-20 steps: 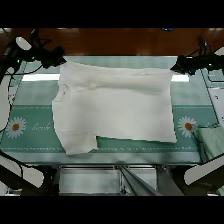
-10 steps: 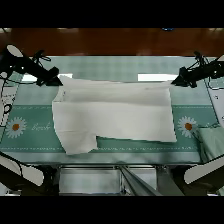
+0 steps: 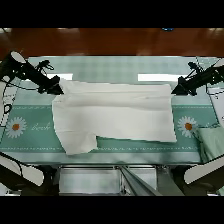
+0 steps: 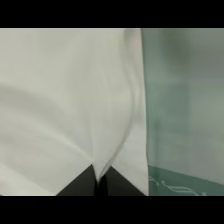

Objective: Fold the shirts.

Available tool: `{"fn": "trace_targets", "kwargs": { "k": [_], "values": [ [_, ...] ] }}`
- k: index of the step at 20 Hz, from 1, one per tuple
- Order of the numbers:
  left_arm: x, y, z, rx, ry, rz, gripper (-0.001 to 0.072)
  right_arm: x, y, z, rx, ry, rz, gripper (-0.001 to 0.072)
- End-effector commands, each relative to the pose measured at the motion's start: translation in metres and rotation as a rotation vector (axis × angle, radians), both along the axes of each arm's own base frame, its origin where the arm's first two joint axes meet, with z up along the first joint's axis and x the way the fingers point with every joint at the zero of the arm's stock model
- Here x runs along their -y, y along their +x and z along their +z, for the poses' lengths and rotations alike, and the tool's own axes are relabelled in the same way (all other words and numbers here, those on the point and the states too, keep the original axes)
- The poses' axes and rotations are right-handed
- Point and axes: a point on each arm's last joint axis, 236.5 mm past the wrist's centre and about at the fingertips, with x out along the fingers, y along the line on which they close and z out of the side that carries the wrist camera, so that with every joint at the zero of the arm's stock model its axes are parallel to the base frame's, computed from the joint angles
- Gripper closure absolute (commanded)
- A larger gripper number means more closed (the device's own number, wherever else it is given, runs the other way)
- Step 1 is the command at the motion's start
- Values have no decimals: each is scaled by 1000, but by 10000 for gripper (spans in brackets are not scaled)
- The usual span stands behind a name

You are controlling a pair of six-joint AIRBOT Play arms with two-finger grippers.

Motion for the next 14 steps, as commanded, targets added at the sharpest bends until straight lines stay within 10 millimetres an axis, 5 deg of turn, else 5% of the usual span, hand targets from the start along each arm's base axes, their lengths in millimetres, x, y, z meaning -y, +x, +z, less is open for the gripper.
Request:
{"fn": "trace_targets", "kwargs": {
  "k": [1, 2, 3, 7, 10, 12, 14],
  "values": [
    [1, -6, 0, -35, -5, 9, 603, 3, -5, -2, -32, -14, -11, 567],
    [2, -12, 2, -57, -10, -1, 346, 2, -7, -1, -45, -10, -20, 324],
    [-3, -15, 3, -76, 11, 13, 246, 3, -9, 2, -48, -11, -15, 302],
    [-40, -25, 38, -24, 167, 47, 228, 40, -11, 46, 26, -68, -123, 302],
    [-65, -72, 52, -26, 216, 66, 228, 61, -34, 65, 116, -139, -241, 302],
    [-60, -114, 38, -39, 118, 180, 228, 51, -61, 56, 183, -154, -297, 302],
    [-36, -132, 34, 54, -99, 356, 199, 26, -92, 43, 269, -148, -297, 302]
  ]
}}
